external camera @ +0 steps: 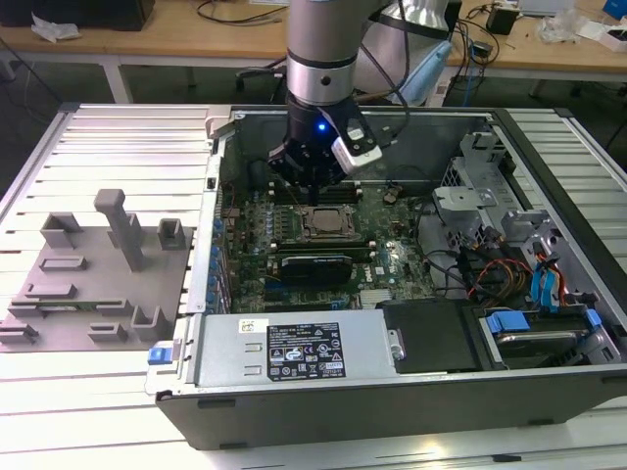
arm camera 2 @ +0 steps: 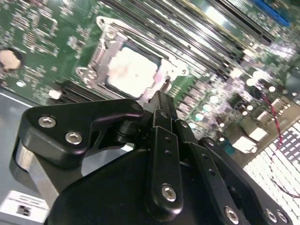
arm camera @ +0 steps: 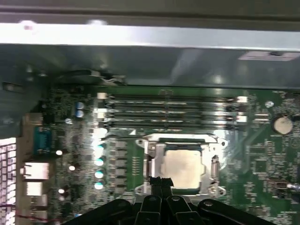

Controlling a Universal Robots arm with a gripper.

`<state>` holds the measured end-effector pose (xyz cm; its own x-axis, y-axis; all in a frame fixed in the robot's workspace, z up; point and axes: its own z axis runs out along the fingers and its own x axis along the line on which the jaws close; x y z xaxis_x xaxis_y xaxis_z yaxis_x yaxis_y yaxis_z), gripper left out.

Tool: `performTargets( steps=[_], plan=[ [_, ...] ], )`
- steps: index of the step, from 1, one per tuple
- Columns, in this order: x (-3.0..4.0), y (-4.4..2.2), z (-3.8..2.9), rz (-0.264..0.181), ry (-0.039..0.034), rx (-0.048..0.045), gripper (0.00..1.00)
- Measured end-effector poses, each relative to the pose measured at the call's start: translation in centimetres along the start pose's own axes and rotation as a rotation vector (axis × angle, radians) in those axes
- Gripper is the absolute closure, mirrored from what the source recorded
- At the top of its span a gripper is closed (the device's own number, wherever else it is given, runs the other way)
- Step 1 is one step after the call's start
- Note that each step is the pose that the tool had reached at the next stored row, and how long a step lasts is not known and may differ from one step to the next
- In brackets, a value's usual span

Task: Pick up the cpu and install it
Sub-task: 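Install the first cpu locking lever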

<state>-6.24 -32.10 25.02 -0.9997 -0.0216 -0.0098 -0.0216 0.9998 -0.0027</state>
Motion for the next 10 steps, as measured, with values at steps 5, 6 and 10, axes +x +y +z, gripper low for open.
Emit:
performTargets(
  steps=[5,6,10],
  plan=[
    [2.05,0.04,-0.02,0.000,-0.0009,-0.0004,0.89],
    [2.39,0.05,-0.03,0.000,-0.0009,-0.0004,0.89],
    [3.40,0.07,-0.02,0.000,-0.0009,-0.0013,0.89]
  ],
)
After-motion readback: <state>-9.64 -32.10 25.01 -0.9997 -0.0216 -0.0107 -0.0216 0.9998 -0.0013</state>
